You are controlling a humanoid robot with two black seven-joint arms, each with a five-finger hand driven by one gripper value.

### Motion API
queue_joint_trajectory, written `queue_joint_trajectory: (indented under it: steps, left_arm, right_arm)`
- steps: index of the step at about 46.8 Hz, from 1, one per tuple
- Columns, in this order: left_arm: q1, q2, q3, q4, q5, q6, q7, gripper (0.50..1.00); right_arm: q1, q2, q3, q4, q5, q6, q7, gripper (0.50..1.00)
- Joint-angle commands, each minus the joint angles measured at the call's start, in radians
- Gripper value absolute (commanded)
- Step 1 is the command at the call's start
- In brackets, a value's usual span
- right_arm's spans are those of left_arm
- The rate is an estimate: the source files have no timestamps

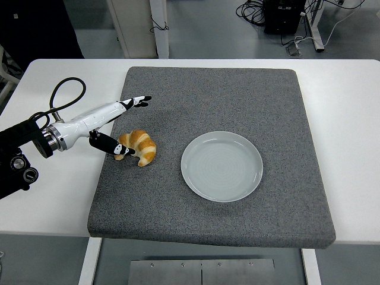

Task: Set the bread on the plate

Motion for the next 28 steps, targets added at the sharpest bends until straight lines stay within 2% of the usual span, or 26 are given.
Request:
queue_joint_trajectory:
  steps: [1,20,28]
  left_arm:
    - [0.0,-0.002,0.011,0.006,0.008,0.0,0.007,0.968]
    - [-0.018,-0.011,0.054,0.032,0.08,0.003,0.052,0.968]
    - [-0.021,-0.046,0.054,0.052,0.092,0.003,0.064,0.968]
  right_arm:
    - [0.0,0.0,0.0,0.0,0.0,0.0,0.0,1.0]
    - [0.0,0.0,0.0,0.0,0.0,0.0,0.0,1.0]
    - [0.0,0.0,0.0,0.0,0.0,0.0,0.0,1.0]
